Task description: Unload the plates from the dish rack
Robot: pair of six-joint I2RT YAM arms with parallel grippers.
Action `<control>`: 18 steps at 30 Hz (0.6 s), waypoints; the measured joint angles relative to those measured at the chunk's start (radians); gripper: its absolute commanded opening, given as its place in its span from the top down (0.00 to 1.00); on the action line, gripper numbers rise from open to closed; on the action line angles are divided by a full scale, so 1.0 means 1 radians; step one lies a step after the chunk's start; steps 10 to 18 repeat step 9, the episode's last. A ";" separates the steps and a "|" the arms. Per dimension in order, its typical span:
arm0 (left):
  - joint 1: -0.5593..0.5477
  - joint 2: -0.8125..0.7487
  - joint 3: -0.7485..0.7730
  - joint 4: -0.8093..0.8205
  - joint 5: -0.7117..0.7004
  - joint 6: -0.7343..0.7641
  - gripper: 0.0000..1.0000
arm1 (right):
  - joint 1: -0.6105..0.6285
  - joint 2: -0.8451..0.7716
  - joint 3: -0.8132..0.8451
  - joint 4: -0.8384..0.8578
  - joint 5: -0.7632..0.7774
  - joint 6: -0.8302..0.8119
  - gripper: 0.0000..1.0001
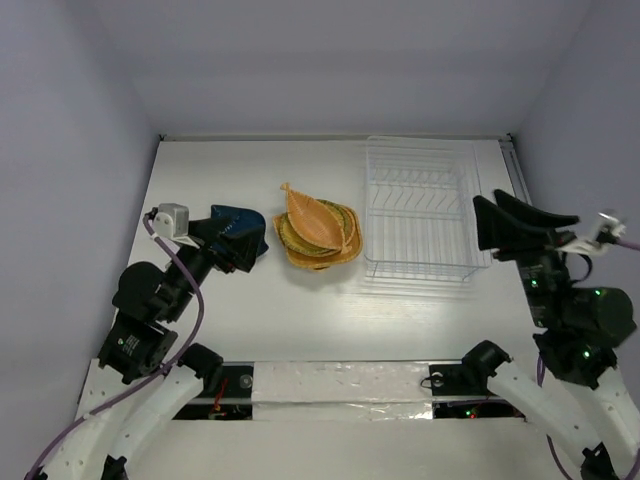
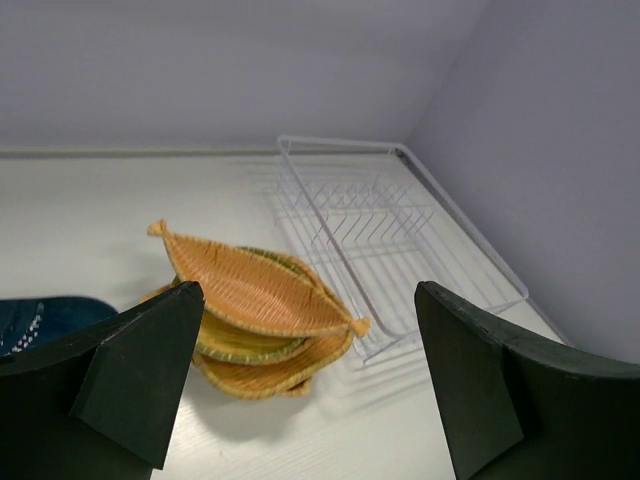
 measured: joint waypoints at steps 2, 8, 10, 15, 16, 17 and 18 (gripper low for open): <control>0.000 0.009 0.039 0.014 -0.001 0.000 0.15 | 0.000 -0.073 -0.010 -0.022 0.072 -0.015 0.00; 0.000 0.012 0.091 0.083 -0.003 -0.006 0.16 | 0.000 -0.160 -0.045 -0.106 0.201 -0.015 0.00; 0.000 0.013 0.091 0.085 -0.003 -0.008 0.15 | 0.000 -0.167 -0.055 -0.121 0.210 -0.015 0.00; 0.000 0.013 0.091 0.085 -0.003 -0.008 0.15 | 0.000 -0.167 -0.055 -0.121 0.210 -0.015 0.00; 0.000 0.013 0.091 0.085 -0.003 -0.008 0.15 | 0.000 -0.167 -0.055 -0.121 0.210 -0.015 0.00; 0.000 0.013 0.091 0.085 -0.003 -0.008 0.15 | 0.000 -0.167 -0.055 -0.121 0.210 -0.015 0.00; 0.000 0.013 0.091 0.085 -0.003 -0.008 0.15 | 0.000 -0.167 -0.055 -0.121 0.210 -0.015 0.00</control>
